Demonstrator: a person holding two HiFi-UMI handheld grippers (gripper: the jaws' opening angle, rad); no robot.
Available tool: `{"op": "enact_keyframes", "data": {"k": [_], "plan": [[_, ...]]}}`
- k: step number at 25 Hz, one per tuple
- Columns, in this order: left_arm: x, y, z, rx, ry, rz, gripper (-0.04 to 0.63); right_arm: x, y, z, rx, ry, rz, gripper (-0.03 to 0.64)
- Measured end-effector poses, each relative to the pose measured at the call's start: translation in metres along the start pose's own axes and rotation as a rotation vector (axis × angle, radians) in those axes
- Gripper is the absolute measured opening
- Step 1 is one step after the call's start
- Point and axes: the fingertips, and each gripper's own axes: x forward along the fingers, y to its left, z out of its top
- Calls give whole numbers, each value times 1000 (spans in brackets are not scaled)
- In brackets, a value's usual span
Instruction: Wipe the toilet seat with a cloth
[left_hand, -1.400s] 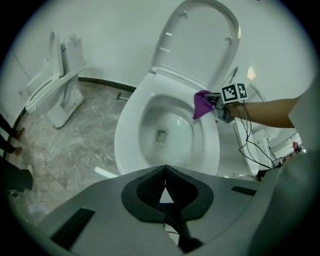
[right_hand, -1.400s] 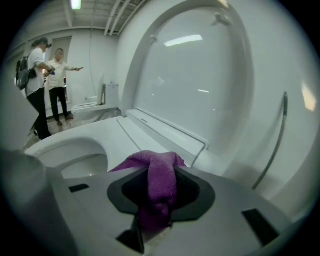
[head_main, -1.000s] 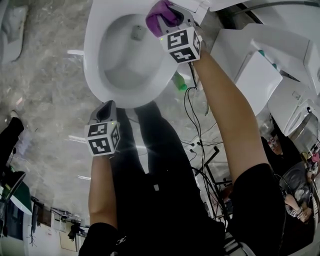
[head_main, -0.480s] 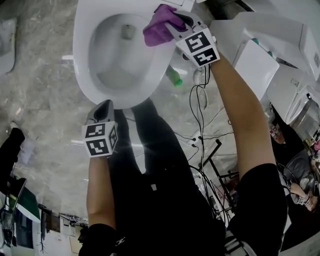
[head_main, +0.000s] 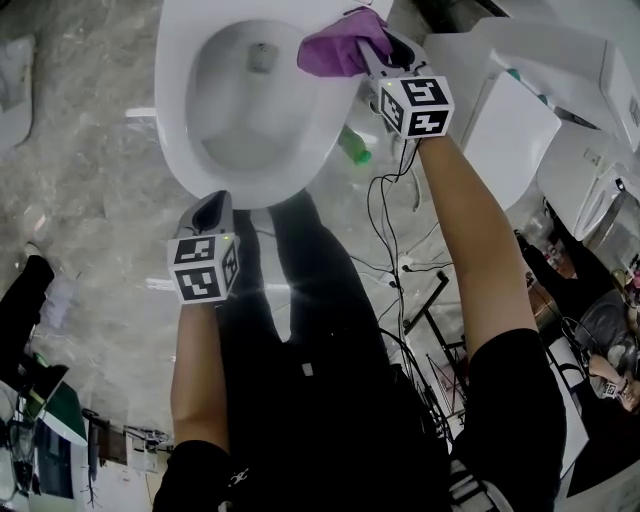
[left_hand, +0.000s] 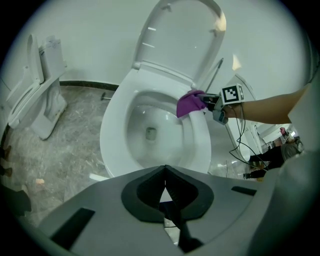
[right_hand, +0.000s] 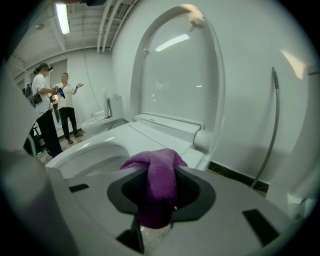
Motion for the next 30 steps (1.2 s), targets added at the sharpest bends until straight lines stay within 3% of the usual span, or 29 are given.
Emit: {"op": "enact_keyframes", "data": {"k": [12,24,30], "plan": [[-14,25,-1,95,11,-53,9,-45,64,-43,0,40,-77,117],[-24,61,-7,288,79,-113,9,-102,152,-95,164,69,-229,117],[-27,68,-2,315,76,-115,9,-124,204,-112,200,83,-256,117]]}}
